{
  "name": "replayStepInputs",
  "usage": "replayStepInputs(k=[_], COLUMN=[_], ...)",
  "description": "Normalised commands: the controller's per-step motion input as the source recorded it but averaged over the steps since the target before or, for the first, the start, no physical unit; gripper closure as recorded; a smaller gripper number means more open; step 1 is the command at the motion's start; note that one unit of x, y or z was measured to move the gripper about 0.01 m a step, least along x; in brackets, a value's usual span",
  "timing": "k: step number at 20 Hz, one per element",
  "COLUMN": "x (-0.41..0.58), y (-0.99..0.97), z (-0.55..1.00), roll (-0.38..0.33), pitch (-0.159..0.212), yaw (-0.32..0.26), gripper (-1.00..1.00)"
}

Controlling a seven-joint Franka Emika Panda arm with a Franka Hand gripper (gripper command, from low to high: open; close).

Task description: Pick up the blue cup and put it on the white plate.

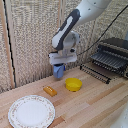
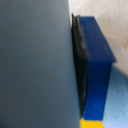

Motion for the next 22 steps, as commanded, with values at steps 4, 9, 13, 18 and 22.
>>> replayStepInputs(k=[4,9,13,18,22], x=[0.148,-0.070,-0.224,-0.286,-0.339], y=[0.25,0.52,0.73,0.78,0.85], z=[0.99,0.97,0.85,0.71,0.31], roll=[0.026,0.008,0.000,0.000,-0.001], pitch=[0.066,0.048,0.028,0.011,0.027], yaw=[0.000,0.016,0.024,0.004,0.000], gripper=[1.00,1.00,1.00,1.00,1.00])
